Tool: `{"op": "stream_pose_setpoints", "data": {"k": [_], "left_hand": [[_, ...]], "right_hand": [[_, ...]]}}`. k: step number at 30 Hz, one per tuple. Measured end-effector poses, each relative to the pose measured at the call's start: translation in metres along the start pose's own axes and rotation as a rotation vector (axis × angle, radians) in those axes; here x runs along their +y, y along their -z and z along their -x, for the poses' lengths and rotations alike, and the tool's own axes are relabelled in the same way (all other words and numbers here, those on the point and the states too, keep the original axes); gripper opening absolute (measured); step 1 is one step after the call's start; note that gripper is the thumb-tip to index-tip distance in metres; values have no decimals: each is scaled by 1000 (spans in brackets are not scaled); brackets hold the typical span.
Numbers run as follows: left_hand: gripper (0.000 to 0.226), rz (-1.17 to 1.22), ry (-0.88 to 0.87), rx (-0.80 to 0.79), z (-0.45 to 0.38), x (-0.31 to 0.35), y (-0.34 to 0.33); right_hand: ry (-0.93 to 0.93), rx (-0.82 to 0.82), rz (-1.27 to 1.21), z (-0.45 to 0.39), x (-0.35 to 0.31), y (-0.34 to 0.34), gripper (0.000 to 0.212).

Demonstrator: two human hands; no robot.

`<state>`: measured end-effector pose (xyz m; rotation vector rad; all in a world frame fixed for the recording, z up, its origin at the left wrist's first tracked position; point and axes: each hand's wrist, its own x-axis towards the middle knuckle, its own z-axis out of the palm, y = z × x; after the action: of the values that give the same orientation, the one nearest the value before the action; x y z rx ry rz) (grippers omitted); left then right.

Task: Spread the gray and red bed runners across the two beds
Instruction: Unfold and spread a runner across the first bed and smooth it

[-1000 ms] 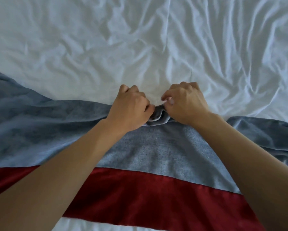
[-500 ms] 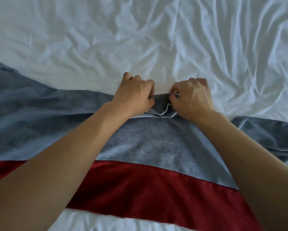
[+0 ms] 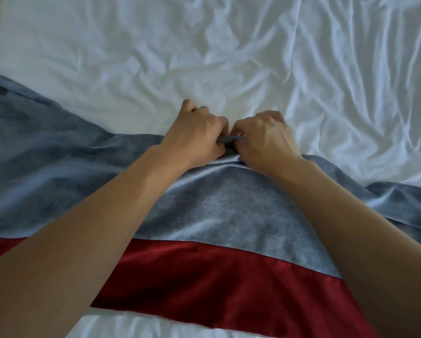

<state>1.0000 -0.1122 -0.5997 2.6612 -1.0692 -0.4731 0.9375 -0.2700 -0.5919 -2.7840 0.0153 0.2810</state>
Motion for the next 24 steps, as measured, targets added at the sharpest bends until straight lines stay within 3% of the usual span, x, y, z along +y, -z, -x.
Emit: {"op": "stream_pose_setpoints", "data": {"k": [6, 11, 15, 20, 24], "left_hand": [[4, 27, 35, 1, 16, -46, 9], [7, -22, 15, 15, 19, -63, 21], [12, -83, 112, 45, 24, -97, 34], [10, -116, 90, 90, 23, -107, 42], [8, -163, 101, 118, 36, -139, 50]], "right_hand": [[-145, -47, 56, -7, 2, 10, 15], [-6, 2, 123, -36, -52, -6, 20], [-191, 31, 151, -39, -39, 3, 20], [-33, 69, 30, -60, -87, -11, 18], [-62, 54, 196, -69, -80, -10, 17]]}}
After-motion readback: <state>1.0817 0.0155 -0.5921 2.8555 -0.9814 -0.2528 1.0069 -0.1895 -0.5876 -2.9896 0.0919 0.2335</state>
